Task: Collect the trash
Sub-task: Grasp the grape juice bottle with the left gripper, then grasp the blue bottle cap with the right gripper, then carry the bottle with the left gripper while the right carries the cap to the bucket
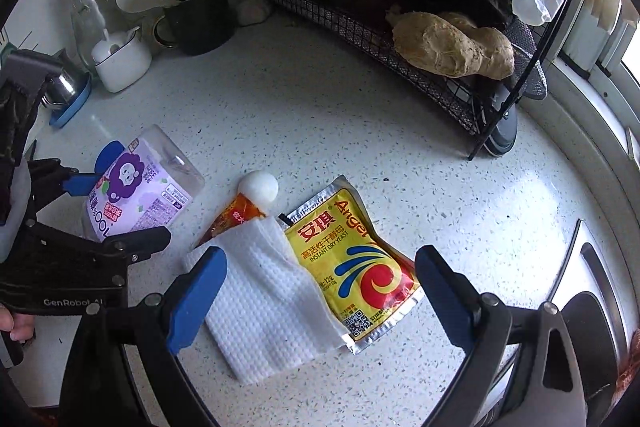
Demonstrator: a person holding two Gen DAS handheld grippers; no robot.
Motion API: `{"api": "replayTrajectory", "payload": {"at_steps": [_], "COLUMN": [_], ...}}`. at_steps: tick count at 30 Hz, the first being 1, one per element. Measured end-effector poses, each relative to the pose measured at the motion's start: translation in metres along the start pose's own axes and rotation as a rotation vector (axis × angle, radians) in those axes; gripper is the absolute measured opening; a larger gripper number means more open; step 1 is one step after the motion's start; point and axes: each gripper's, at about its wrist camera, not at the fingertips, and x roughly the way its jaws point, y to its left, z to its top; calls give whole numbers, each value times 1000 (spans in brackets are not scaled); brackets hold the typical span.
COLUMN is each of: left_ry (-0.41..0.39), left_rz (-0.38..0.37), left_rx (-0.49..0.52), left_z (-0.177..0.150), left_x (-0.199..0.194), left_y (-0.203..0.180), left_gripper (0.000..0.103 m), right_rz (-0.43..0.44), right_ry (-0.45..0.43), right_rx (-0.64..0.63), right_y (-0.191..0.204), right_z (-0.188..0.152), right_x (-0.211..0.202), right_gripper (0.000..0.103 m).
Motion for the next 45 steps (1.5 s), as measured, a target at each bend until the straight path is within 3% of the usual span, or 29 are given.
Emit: {"api": "replayTrajectory", "payload": {"at_steps": [6, 12, 19, 23, 36, 42, 43, 44, 45], "left_ry": [-65, -125, -139, -121, -86, -94, -93, -92, -94], "left_rz": [-15, 102, 201, 223, 285, 274, 275, 275, 273], "left_rx": [-73, -162, -348, -426, -490, -503, -506, -509, -513], "left_z": [-21, -48, -83, -97, -102, -106, -108, -110, -112], "left_x": [-29, -66, -82, -79, -54, -49, -49, -49, -51], "left_y": [10, 43, 107, 131, 165, 166, 165, 165, 164], "left_gripper": [70, 69, 69, 69, 69, 69, 69, 69, 69], "right_rz": [36, 108, 210, 244, 312, 307, 299, 284, 276], "right_ry": [-31, -57, -56, -50, -10, -10, -19, -27, -26], "right_rx": [-37, -126, -238, -302, -431, -446, -451, -456, -454], "right_y": [11, 52, 112, 140, 189, 199, 200, 201, 202], "right_z": [7, 23, 41, 51, 67, 65, 64, 63, 61], "right_x": [-10, -7, 3, 17, 75, 83, 82, 81, 80], "right_gripper": [95, 95, 95, 95, 94, 64, 50, 43, 43]}}
